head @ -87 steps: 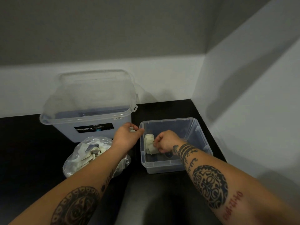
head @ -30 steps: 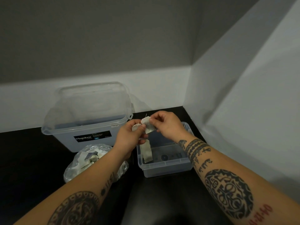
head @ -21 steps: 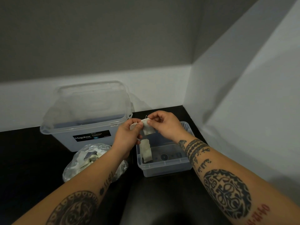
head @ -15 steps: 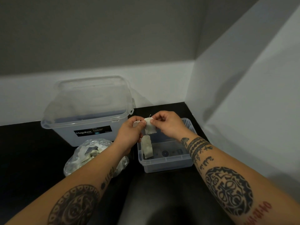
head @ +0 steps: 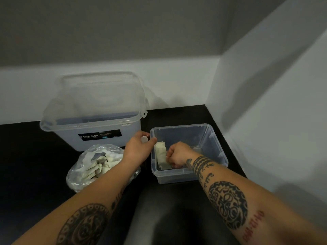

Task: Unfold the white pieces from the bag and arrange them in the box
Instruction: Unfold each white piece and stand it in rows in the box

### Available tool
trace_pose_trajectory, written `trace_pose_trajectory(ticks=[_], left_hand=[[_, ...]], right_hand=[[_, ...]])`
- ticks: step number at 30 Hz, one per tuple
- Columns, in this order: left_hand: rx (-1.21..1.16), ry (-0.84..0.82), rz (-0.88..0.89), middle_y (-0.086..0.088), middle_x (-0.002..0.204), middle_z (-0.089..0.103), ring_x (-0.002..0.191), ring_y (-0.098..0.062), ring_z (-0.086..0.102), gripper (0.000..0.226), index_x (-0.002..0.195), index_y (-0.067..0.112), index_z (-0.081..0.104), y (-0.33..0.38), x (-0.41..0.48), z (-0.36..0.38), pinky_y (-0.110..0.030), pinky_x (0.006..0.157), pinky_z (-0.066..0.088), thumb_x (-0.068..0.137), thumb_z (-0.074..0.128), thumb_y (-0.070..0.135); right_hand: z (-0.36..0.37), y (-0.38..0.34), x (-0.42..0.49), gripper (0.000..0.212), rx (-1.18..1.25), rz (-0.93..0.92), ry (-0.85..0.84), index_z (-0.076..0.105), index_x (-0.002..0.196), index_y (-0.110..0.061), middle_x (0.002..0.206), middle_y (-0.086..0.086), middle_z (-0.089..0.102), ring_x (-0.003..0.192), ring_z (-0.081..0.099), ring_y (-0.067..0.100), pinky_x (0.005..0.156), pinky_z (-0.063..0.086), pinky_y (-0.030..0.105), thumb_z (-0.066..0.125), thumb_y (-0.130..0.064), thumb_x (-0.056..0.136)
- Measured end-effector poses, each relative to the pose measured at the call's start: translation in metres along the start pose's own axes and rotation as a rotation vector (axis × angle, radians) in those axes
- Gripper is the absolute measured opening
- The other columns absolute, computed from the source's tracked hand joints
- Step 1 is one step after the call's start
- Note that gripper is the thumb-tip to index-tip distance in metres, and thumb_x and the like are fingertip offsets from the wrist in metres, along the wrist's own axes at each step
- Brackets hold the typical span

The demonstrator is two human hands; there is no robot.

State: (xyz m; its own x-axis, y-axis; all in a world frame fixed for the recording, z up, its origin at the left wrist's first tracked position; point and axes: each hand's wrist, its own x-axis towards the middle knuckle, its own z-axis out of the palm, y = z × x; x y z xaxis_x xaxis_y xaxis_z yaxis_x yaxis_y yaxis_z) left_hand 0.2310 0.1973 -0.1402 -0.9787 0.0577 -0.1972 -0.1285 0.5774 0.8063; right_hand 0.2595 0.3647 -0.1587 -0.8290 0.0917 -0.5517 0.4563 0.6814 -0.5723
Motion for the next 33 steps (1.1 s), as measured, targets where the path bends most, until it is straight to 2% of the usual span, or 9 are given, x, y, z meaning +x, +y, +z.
trace_pose_trajectory(ticks=[3, 5, 9, 13, 17, 21, 24, 29, 33], left_hand=[[-0.012, -0.011, -0.008, -0.001, 0.109, 0.065, 0.088, -0.013, 0.06, 0.034, 0.122, 0.027, 0.06, -0.001, 0.0, 0.0, -0.029, 0.064, 0.045, 0.093, 0.067, 0.045], [-0.012, -0.015, -0.02, -0.001, 0.11, 0.066, 0.091, -0.015, 0.061, 0.035, 0.122, 0.027, 0.06, -0.001, 0.001, -0.001, -0.031, 0.068, 0.048, 0.093, 0.067, 0.045], [0.0, -0.033, -0.04, 0.001, 0.106, 0.063, 0.089, -0.015, 0.061, 0.035, 0.124, 0.027, 0.059, 0.004, 0.001, -0.003, -0.031, 0.066, 0.049, 0.094, 0.067, 0.043], [0.006, -0.043, -0.046, 0.003, 0.102, 0.062, 0.089, -0.015, 0.062, 0.034, 0.124, 0.027, 0.058, 0.005, 0.0, -0.003, -0.039, 0.077, 0.059, 0.095, 0.067, 0.043], [0.012, -0.049, -0.047, 0.0, 0.103, 0.065, 0.091, -0.019, 0.064, 0.036, 0.126, 0.025, 0.058, 0.007, 0.0, -0.003, -0.039, 0.079, 0.058, 0.095, 0.067, 0.041], [0.015, -0.054, -0.045, 0.0, 0.104, 0.063, 0.091, -0.018, 0.064, 0.038, 0.129, 0.024, 0.057, 0.012, -0.001, -0.005, -0.04, 0.08, 0.059, 0.096, 0.067, 0.038], [-0.014, -0.043, -0.04, -0.002, 0.107, 0.062, 0.084, -0.016, 0.061, 0.036, 0.134, 0.024, 0.053, 0.016, -0.003, -0.009, -0.032, 0.067, 0.053, 0.099, 0.058, 0.03], [-0.115, 0.002, 0.067, -0.007, 0.111, 0.065, 0.089, -0.019, 0.063, 0.035, 0.138, 0.023, 0.049, 0.024, -0.004, -0.016, -0.035, 0.07, 0.054, 0.103, 0.047, 0.02], [-0.401, -0.176, 0.12, -0.009, 0.106, 0.069, 0.082, -0.021, 0.066, 0.051, 0.148, 0.021, 0.038, 0.038, -0.007, -0.014, -0.032, 0.064, 0.059, 0.102, 0.049, 0.001]], right_hand=[[0.004, -0.002, 0.012, 0.011, -0.002, 0.01, -0.012, 0.066, 0.089, -0.014, 0.091, 0.007, 0.069, 0.079, 0.07, 0.017, 0.072, 0.062, 0.03, 0.07, -0.004, 0.088], [0.003, -0.004, 0.016, 0.012, 0.017, 0.022, 0.003, 0.064, 0.087, -0.013, 0.086, 0.007, 0.065, 0.071, 0.066, 0.016, 0.063, 0.06, 0.026, 0.068, -0.002, 0.088], [0.005, -0.005, 0.022, 0.028, 0.022, 0.037, 0.01, 0.067, 0.115, 0.002, 0.093, 0.012, 0.065, 0.077, 0.066, 0.021, 0.068, 0.062, 0.03, 0.068, -0.002, 0.088], [0.008, -0.004, 0.025, 0.026, 0.042, 0.036, 0.039, 0.068, 0.113, 0.003, 0.087, 0.01, 0.066, 0.076, 0.067, 0.02, 0.074, 0.063, 0.032, 0.069, -0.003, 0.088], [0.01, -0.009, 0.025, 0.029, -0.13, 0.041, 0.04, 0.069, 0.114, -0.005, 0.108, 0.011, 0.072, 0.098, 0.07, 0.024, 0.09, 0.059, 0.038, 0.073, -0.017, 0.088], [0.007, -0.01, 0.022, 0.039, -0.26, 0.024, 0.018, 0.067, 0.117, -0.008, 0.115, 0.009, 0.068, 0.107, 0.065, 0.024, 0.098, 0.055, 0.04, 0.075, -0.033, 0.088], [-0.001, -0.009, 0.015, 0.036, -0.225, 0.017, 0.056, 0.068, 0.117, -0.008, 0.115, 0.01, 0.068, 0.108, 0.066, 0.026, 0.097, 0.055, 0.038, 0.075, -0.027, 0.088], [-0.027, -0.006, -0.002, 0.028, -0.208, -0.063, 0.127, 0.07, 0.117, -0.005, 0.119, 0.016, 0.069, 0.112, 0.065, 0.032, 0.094, 0.054, 0.037, 0.06, -0.01, 0.092], [-0.061, -0.018, -0.025, 0.016, 0.097, -0.091, 0.026, 0.068, 0.108, -0.017, 0.106, 0.005, 0.071, 0.098, 0.071, 0.02, 0.078, 0.061, 0.033, 0.064, -0.009, 0.095]])
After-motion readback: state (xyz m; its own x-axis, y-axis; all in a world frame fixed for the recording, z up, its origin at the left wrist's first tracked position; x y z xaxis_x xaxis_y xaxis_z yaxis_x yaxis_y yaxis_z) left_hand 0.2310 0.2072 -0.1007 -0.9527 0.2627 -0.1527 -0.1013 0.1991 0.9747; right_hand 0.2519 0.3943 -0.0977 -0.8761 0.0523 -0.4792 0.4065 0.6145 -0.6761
